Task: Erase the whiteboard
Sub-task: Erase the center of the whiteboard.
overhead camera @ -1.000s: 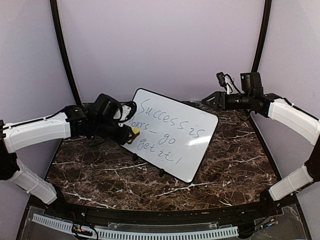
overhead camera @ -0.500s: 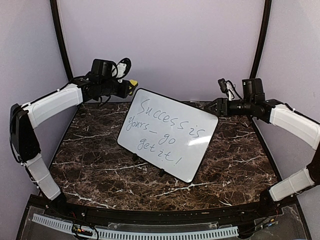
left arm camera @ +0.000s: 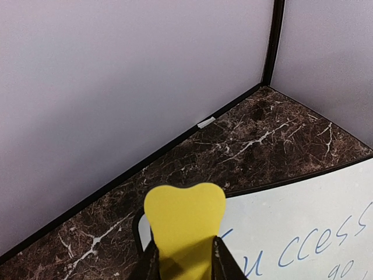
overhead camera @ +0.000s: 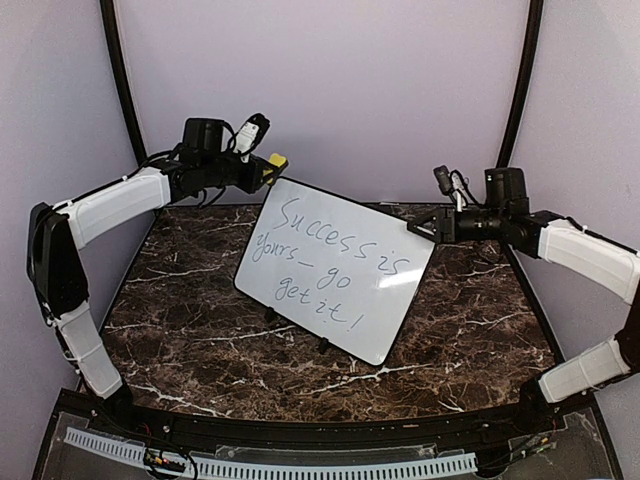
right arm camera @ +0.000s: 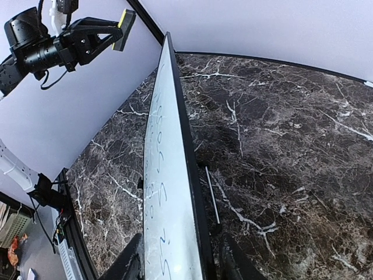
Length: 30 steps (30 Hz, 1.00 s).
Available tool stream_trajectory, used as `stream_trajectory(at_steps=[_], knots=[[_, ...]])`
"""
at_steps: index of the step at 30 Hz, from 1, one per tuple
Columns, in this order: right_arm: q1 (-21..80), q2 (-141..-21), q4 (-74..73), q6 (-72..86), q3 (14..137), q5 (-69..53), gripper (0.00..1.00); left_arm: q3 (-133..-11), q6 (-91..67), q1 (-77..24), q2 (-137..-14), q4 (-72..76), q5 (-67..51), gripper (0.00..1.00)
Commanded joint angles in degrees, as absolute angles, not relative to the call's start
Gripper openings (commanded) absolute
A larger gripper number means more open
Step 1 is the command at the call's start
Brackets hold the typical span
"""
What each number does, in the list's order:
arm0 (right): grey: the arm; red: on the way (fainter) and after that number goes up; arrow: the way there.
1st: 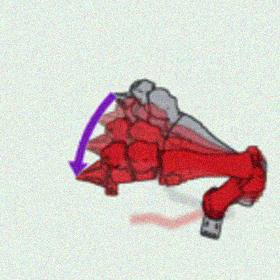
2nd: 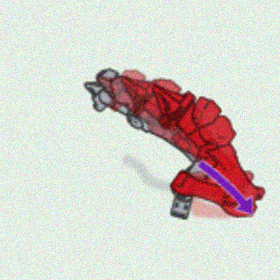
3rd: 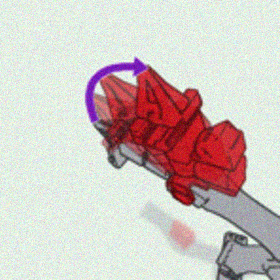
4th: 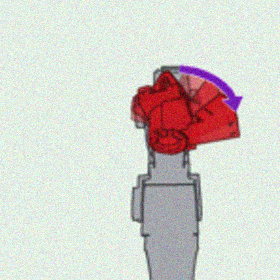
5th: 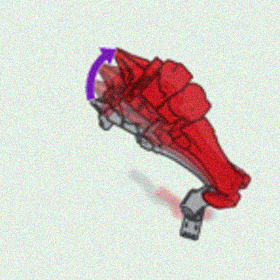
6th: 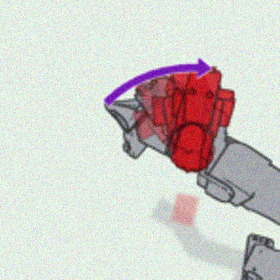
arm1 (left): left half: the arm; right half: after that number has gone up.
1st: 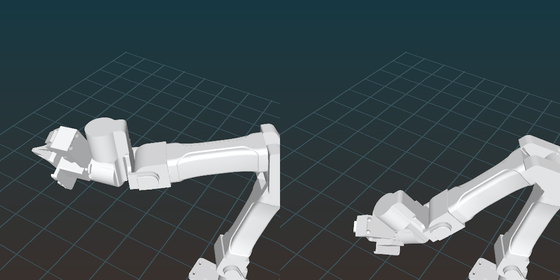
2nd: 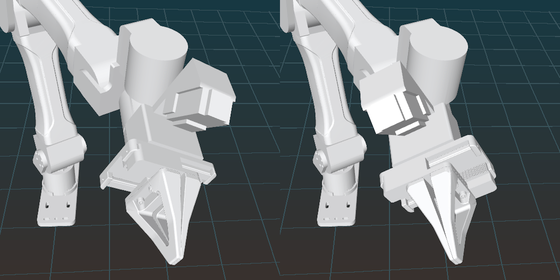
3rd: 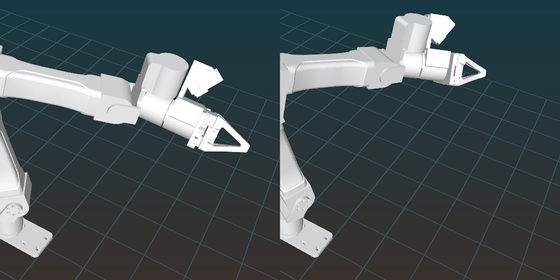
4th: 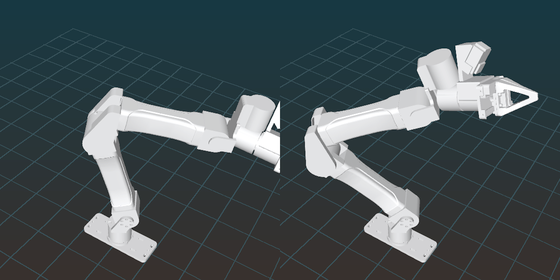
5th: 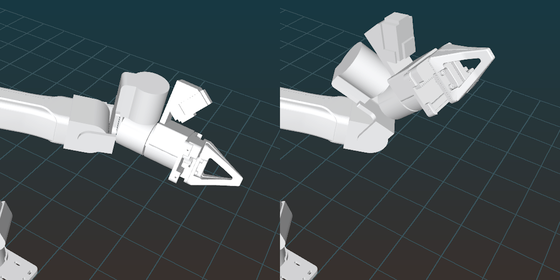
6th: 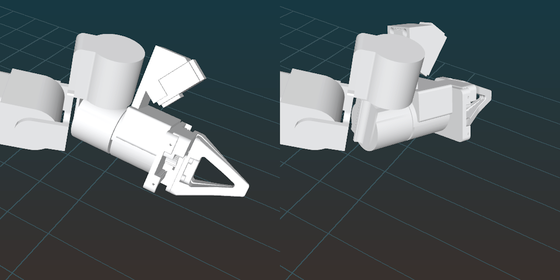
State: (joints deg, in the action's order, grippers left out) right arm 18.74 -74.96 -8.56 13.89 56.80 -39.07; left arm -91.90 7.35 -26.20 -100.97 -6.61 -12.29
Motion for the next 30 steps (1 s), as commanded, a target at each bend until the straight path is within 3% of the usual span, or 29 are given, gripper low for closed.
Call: stream_trajectory(at_steps=[1, 7, 12, 30], knots=[[18.63, -74.17, -3.01, 14.25, 54.56, -42.5, 0.39, -91.03, 6.81, -25.8, -100.6, -1.38, -15.17, 0.2], [18.59, -74.77, -3.01, 14.09, 54.61, -43.56, 0.29, -82.13, 4.53, -25.74, -97.4, 6.14, -15.58, 0.2], [18.63, -74.36, -1.52, 14.97, 54.56, -44.37, 0.0, -76.06, 5.3, -26.06, -94.44, 9.46, -15.95, 0.2], [21.91, -73.47, -7.17, 12.8, 59.16, -40.91, 0.0, -82.25, 10.03, -31.64, -97.55, -0.43, -8.67, 0.18]])
